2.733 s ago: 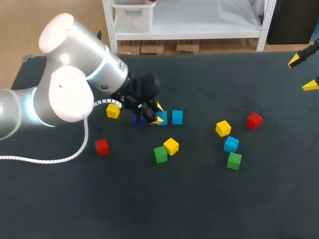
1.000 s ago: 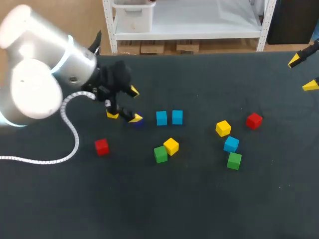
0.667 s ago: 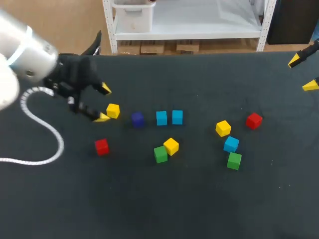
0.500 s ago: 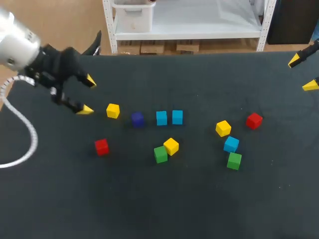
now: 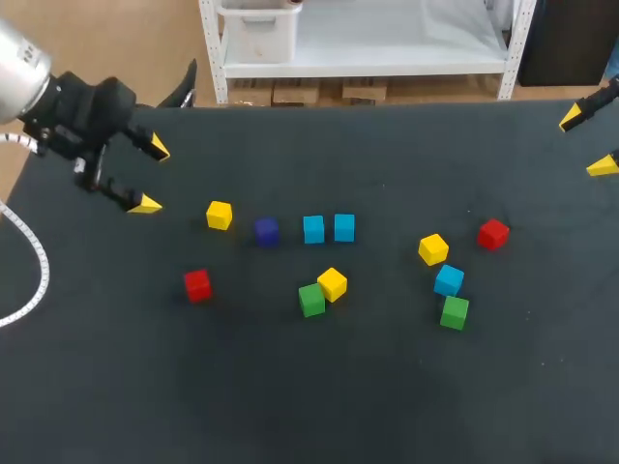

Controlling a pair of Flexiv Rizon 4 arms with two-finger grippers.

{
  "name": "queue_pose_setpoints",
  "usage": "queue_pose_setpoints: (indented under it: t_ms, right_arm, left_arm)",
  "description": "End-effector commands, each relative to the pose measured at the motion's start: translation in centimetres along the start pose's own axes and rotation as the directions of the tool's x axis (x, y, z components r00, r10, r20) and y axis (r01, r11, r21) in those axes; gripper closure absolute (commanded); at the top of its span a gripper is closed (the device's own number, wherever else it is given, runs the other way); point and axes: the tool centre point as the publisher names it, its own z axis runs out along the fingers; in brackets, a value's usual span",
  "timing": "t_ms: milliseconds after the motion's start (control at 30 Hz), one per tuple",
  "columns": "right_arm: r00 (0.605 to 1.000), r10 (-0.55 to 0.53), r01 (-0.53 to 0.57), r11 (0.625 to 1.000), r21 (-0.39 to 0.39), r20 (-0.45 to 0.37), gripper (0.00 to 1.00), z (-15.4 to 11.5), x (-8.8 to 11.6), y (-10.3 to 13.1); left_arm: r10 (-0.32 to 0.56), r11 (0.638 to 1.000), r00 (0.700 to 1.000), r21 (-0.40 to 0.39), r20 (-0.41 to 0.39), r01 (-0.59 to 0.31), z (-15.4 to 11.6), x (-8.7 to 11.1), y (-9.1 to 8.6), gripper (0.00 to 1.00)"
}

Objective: Place the blue cubes, place green cubes on the blue cubes, place the yellow cubes on the green cubes, then place the red cubes on the yellow cubes, and place purple cube on the red cubes.

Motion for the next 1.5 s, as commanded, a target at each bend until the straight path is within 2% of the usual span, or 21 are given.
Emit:
queue_pose_setpoints:
  t_ms: [33,100,200,267,400,500,600,633,700,900,1067,1200,1300,1500]
  right_arm:
    - [1.000,-0.001,0.001,1.000,0.004,-0.001,0.00,0.0,-0.1,0.2]
    - [0.999,-0.041,0.041,0.999,-0.005,-0.018,0.00,-0.3,-0.3,0.0]
    - [0.976,-0.220,0.219,0.974,-0.062,-0.004,0.00,-0.4,-1.7,0.4]
    - [0.937,-0.348,0.344,0.927,-0.146,-0.001,0.00,0.0,-2.8,1.1]
    - [0.862,-0.505,0.492,0.817,-0.302,0.039,0.00,1.3,-4.2,3.2]
    - [0.812,-0.577,0.563,0.736,-0.375,0.087,0.00,2.2,-4.9,5.2]
    - [0.778,-0.619,0.602,0.683,-0.413,0.111,0.00,3.0,-5.4,7.2]
    - [0.775,-0.622,0.606,0.677,-0.418,0.116,0.00,3.4,-5.5,7.9]
    - [0.777,-0.616,0.607,0.679,-0.413,0.128,0.00,4.3,-5.6,9.1]
    - [0.827,-0.542,0.556,0.750,-0.358,0.150,0.00,7.5,-5.5,11.5]
    - [0.858,-0.486,0.512,0.781,-0.358,0.169,0.00,10.5,-5.0,12.2]
    - [0.884,-0.443,0.465,0.808,-0.362,0.148,0.00,12.6,-3.7,12.3]
    - [0.895,-0.422,0.444,0.814,-0.374,0.145,0.00,13.7,-3.0,12.2]
    - [0.884,-0.441,0.461,0.772,-0.437,0.154,0.00,16.1,-3.0,13.1]
  left_arm:
    - [0.002,1.000,1.000,-0.003,0.002,-0.002,0.0,0.1,-0.1,0.00]
    - [0.002,1.000,1.000,-0.003,0.002,-0.002,0.0,0.1,-0.1,0.00]
    - [0.002,1.000,1.000,-0.003,0.002,-0.002,0.0,0.1,-0.1,0.00]
    - [0.002,1.000,1.000,-0.003,0.002,-0.002,0.0,0.1,-0.1,0.00]
    - [0.002,1.000,1.000,-0.003,0.002,-0.002,0.0,0.1,-0.1,0.00]
    - [0.002,1.000,1.000,-0.003,0.002,-0.002,0.0,0.1,-0.1,0.00]
    - [0.002,1.000,1.000,-0.003,0.002,-0.002,0.0,0.1,-0.1,0.00]
    - [0.002,1.000,1.000,-0.003,0.002,-0.002,0.0,0.1,-0.1,0.00]
    - [0.002,1.000,1.000,-0.003,0.002,-0.002,0.0,0.1,-0.1,0.00]
    - [0.002,1.000,1.000,-0.003,0.002,-0.002,0.0,0.1,-0.1,0.00]
    - [0.002,1.000,1.000,-0.003,0.002,-0.002,0.0,0.1,-0.1,0.00]
    - [0.002,1.000,1.000,-0.003,0.002,-0.002,0.0,0.1,-0.1,0.00]
    - [0.002,1.000,1.000,-0.003,0.002,-0.002,0.0,0.1,-0.1,0.00]
    - [0.002,1.000,1.000,-0.003,0.002,-0.002,0.0,0.1,-0.1,0.00]
